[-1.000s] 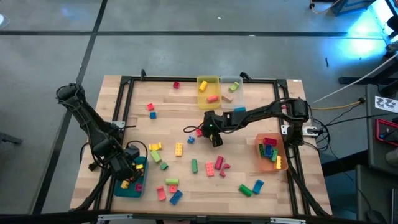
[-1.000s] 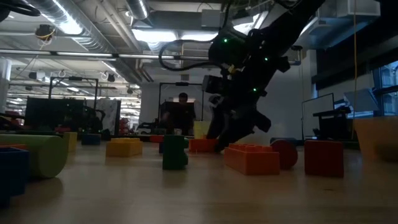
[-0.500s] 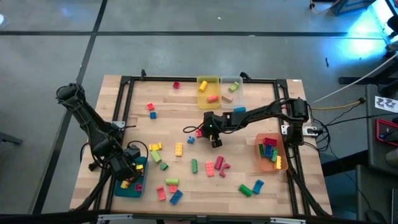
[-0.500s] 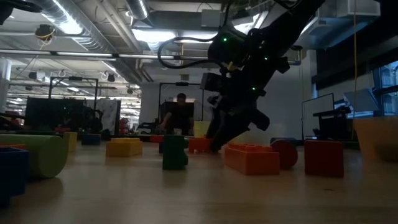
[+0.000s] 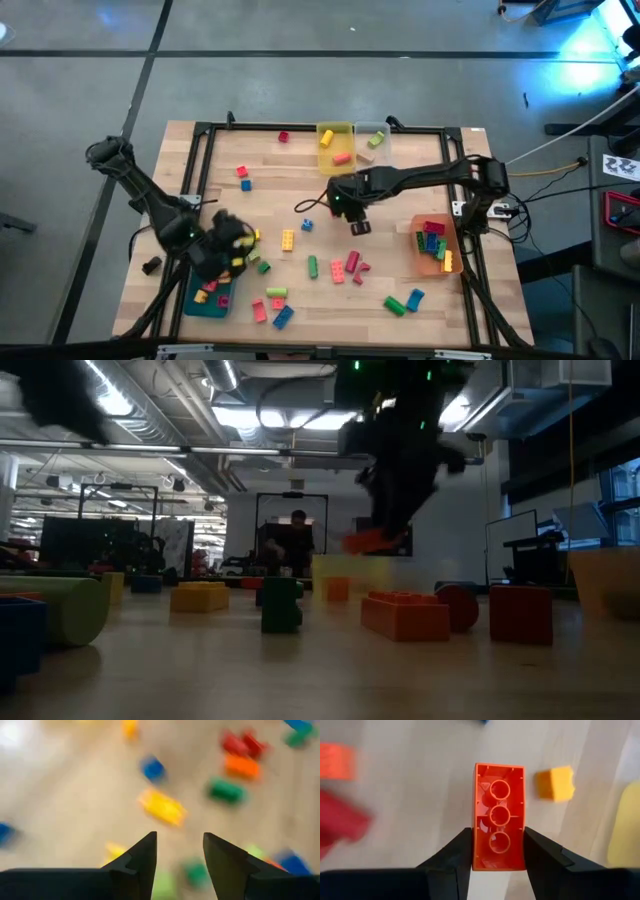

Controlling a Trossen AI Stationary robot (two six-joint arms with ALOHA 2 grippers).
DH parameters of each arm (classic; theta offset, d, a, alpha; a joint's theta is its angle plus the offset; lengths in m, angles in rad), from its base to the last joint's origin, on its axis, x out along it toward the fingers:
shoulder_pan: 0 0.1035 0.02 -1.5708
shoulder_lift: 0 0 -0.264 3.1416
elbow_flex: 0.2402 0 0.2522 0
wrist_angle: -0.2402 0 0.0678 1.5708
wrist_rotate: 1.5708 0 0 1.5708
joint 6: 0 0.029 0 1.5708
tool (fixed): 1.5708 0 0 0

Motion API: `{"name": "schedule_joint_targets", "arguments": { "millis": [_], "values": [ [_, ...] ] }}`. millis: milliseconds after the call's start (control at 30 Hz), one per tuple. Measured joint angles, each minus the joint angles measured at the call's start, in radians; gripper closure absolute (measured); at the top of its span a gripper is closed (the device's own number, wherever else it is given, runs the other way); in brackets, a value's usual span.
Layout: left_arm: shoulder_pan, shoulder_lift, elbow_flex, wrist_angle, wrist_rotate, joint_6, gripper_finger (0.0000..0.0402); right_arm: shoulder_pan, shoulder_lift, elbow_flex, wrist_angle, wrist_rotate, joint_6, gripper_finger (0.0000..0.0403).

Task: Sort blocks by size
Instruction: Put the orange rectangular game piece into the orange bin

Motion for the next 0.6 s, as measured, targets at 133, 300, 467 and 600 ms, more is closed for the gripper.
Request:
{"name": "schedule_joint_targets", "arguments": {
  "millis": [133, 300, 467, 600],
  "values": [
    [0.174, 0.0, 0.0, 0.005, -0.046, 0.208, 0.0264, 0.041, 0.0, 0.104, -0.201, -0.002, 0.096, 0.0258],
    [0.424, 0.0, 0.0, 0.103, 0.034, 0.515, 0.0271, 0.106, 0.0, 0.149, -0.383, -0.002, 0.25, 0.0253],
    [0.649, 0.0, 0.0, 0.237, 0.245, 0.816, 0.0277, 0.187, 0.0, 0.15, -0.553, -0.002, 0.381, 0.0252],
    [0.771, 0.0, 0.0, 0.346, 0.333, 0.953, 0.0283, 0.253, 0.0, 0.15, -0.668, 0.01, 0.489, 0.0251]
  ]
}}
